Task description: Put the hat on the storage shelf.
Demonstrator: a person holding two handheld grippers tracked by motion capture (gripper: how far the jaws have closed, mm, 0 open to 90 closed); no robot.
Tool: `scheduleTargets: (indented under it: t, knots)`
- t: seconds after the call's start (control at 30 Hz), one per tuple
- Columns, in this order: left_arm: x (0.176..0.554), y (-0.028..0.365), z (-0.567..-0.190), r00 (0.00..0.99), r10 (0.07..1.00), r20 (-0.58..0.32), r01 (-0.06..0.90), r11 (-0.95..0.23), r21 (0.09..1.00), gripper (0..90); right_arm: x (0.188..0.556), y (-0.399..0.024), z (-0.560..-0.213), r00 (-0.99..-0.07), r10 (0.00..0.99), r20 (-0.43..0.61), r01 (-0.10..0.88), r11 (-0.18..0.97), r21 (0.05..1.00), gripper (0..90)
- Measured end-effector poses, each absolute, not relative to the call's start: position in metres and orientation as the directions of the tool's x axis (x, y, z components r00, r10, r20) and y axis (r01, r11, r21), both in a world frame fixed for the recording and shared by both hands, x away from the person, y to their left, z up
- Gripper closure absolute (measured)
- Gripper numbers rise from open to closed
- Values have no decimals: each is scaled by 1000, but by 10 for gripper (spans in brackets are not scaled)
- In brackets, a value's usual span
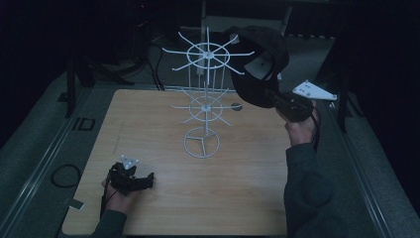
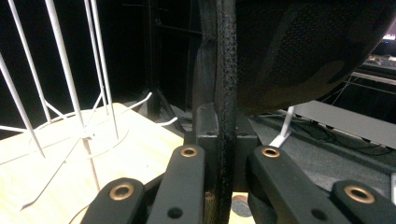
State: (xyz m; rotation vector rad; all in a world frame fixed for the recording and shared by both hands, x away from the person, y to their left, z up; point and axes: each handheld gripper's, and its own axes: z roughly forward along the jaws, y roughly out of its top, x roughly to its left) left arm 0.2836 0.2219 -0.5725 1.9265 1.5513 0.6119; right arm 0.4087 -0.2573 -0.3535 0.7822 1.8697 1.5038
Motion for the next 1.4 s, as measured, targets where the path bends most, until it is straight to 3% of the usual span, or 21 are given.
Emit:
scheduleTargets:
  t: [1.4]
  knots:
    - [284,222,-573,217,976,-8,708,-152,690,15,406,-240,-376,-674,711,-201,64,328,943,858]
